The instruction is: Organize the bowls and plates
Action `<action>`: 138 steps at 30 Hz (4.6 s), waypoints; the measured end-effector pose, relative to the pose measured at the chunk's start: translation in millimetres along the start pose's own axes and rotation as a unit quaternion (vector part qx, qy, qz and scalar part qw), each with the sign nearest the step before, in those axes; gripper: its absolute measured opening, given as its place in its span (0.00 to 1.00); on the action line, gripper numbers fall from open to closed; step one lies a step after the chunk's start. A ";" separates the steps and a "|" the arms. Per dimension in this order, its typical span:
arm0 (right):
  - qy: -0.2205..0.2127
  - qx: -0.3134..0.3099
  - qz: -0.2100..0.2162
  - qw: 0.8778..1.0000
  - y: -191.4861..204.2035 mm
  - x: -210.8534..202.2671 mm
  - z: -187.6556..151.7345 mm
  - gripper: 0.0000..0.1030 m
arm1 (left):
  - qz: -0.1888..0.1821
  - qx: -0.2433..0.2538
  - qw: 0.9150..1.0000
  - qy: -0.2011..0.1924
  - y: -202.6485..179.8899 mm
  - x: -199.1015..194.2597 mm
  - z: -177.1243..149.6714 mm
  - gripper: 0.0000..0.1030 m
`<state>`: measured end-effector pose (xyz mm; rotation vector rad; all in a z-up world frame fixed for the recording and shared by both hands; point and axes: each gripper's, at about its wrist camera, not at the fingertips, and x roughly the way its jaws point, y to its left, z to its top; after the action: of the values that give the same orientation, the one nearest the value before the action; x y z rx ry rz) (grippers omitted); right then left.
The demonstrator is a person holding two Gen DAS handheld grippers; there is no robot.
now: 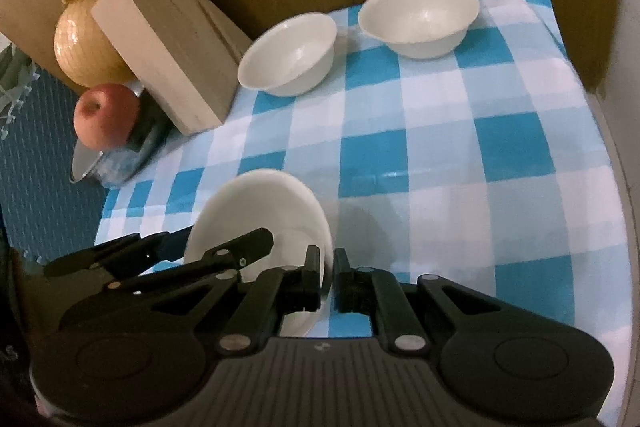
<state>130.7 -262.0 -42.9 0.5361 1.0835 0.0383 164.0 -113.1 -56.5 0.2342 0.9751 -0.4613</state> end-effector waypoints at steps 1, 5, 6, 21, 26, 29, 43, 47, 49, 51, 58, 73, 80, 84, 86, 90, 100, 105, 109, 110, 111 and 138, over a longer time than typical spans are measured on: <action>0.002 0.001 -0.004 1.000 -1.7 1.5 -0.3 0.07 | 0.001 -0.001 1.000 0.003 1.2 1.6 -0.8 0.51; -0.008 0.011 -0.017 1.000 -9.8 0.3 1.7 0.07 | 0.013 -0.010 1.000 0.009 7.5 6.7 -0.1 0.51; -0.011 0.016 -0.015 1.000 -11.7 -1.2 2.7 0.07 | 0.012 -0.015 1.000 0.009 9.2 7.6 0.9 0.52; -0.070 0.059 -0.012 0.996 -26.0 -19.5 16.1 0.14 | 0.004 -0.040 0.999 -0.036 16.6 -13.6 17.1 0.64; -0.075 0.066 -0.029 0.995 -34.7 -15.9 20.5 0.17 | 0.016 -0.061 0.997 -0.040 23.9 -11.4 23.1 0.66; -0.082 0.077 -0.030 0.993 -41.2 -17.0 22.9 0.17 | 0.026 -0.063 0.997 -0.040 23.7 -7.7 24.9 0.67; -0.109 0.097 0.001 0.989 -30.6 -5.3 54.1 0.18 | 0.057 -0.099 0.992 -0.061 32.5 6.9 59.0 0.73; -0.115 0.089 0.011 0.989 -15.5 7.4 73.5 0.18 | 0.069 -0.098 0.991 -0.065 32.5 16.1 68.1 0.73; -0.113 0.090 0.015 0.989 -10.5 16.3 82.2 0.18 | 0.075 -0.093 0.991 -0.065 31.3 22.7 72.4 0.73; -0.113 0.089 0.017 0.989 -8.3 24.4 88.6 0.18 | 0.079 -0.089 0.991 -0.063 30.6 30.9 78.0 0.73; -0.105 0.094 0.019 0.990 -7.3 47.5 102.6 0.18 | 0.082 -0.080 0.991 -0.063 32.6 50.0 89.2 0.73; -0.115 0.088 0.027 0.989 -1.0 67.1 116.6 0.18 | 0.076 -0.071 0.991 -0.080 35.1 61.6 100.8 0.74; -0.112 0.096 0.033 0.989 -5.4 75.1 121.5 0.18 | 0.078 -0.081 0.991 -0.076 39.7 71.6 104.6 0.72; -0.098 0.105 0.042 0.989 -8.5 84.5 124.5 0.17 | 0.076 -0.096 0.990 -0.067 44.4 77.6 104.8 0.67; -0.092 0.103 0.043 0.990 -9.2 88.3 126.2 0.11 | 0.072 -0.101 0.990 -0.061 46.6 81.9 105.3 0.63; -0.088 0.104 0.042 0.990 -11.7 92.5 127.9 0.06 | 0.069 -0.103 0.991 -0.047 50.3 90.9 105.4 0.52; -0.094 0.086 0.054 0.990 -5.4 80.7 123.5 0.04 | 0.052 -0.096 0.993 -0.050 47.3 87.2 105.2 0.40; -0.099 0.078 0.052 0.991 -1.4 67.9 118.1 0.04 | 0.046 -0.091 0.993 -0.056 42.4 72.4 101.6 0.40; -0.106 0.073 0.049 0.990 3.5 54.1 114.2 0.04 | 0.049 -0.080 0.994 -0.064 35.0 57.3 98.1 0.40; -0.108 0.070 0.049 0.990 4.9 50.2 113.4 0.04 | 0.048 -0.078 0.994 -0.067 33.1 52.2 96.8 0.40; -0.109 0.068 0.048 0.991 5.4 45.3 111.1 0.04 | 0.047 -0.078 0.993 -0.069 31.9 48.2 95.7 0.40; -0.100 0.041 0.049 0.993 21.2 -52.1 22.2 0.06 | 0.044 -0.007 0.994 -0.102 -6.7 -45.3 30.8 0.47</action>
<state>129.2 -267.2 17.2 0.6541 0.8659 0.0260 162.1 -118.8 -1.6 0.2126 0.7654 -0.3891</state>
